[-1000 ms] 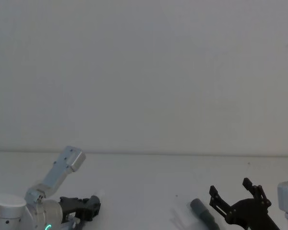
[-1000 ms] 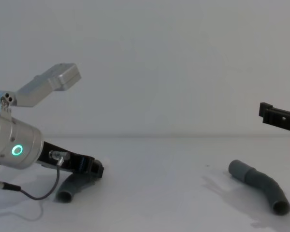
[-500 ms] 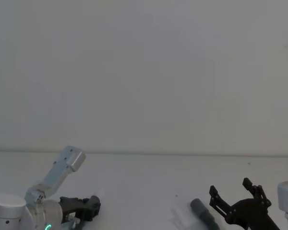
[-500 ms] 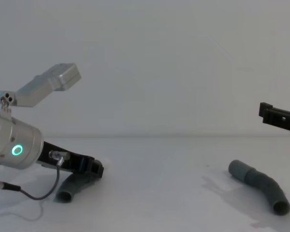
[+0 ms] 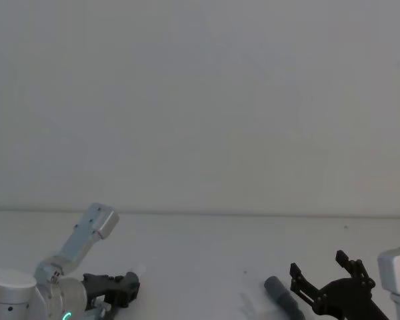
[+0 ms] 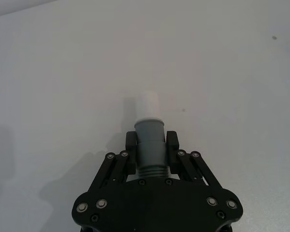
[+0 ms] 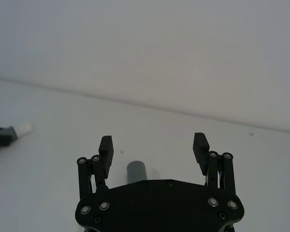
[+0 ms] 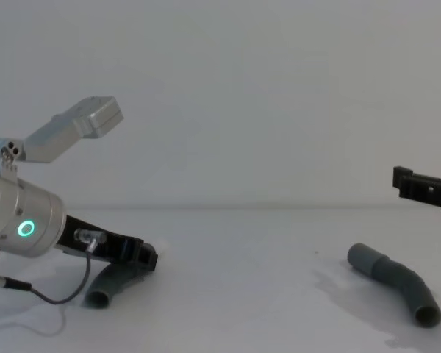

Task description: Use both hands to pick up one end of the pipe from the table, align the ends, and insert them.

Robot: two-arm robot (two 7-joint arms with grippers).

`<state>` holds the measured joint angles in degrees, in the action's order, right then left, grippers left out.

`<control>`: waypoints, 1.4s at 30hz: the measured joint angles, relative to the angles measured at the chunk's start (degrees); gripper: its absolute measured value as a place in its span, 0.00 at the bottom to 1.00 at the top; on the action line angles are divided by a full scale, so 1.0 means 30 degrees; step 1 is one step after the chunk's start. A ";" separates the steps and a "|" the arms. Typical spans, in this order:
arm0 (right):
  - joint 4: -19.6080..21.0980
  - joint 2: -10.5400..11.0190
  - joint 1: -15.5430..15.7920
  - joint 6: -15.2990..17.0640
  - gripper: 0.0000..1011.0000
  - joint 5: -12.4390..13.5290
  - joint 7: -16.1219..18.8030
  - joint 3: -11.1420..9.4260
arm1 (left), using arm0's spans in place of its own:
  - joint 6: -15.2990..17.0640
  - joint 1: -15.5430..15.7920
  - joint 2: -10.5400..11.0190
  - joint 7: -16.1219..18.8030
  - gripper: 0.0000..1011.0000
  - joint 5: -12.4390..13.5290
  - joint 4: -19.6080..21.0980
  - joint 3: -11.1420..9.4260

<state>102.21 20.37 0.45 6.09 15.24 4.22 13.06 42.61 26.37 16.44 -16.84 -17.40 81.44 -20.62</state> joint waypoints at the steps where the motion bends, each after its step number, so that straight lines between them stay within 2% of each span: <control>1: 0.0013 0.0043 -0.0024 0.0120 0.99 -0.0041 0.0007 0.0009 | 0.0000 0.0000 0.0000 0.0000 0.32 -0.0001 0.0000 0.0000; 12: 0.0043 0.0719 -0.0612 0.2207 0.99 -0.0580 0.0342 0.0114 | 0.0000 0.0000 0.0000 0.0001 0.32 -0.0002 -0.0001 0.0001; 27: -0.0217 0.1361 -0.1934 0.5863 0.99 -0.0932 0.1352 0.0594 | 0.0001 0.0000 0.0001 0.0000 0.32 -0.0002 -0.0001 0.0002; 42: -0.0503 0.1695 -0.2670 0.6952 0.99 -0.1228 0.2518 0.1245 | 0.0001 -0.0001 0.0000 0.0001 0.32 -0.0003 0.0001 0.0002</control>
<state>100.71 25.45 -7.55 26.95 11.56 11.77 16.79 42.61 26.37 16.44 -16.84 -17.41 81.44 -20.61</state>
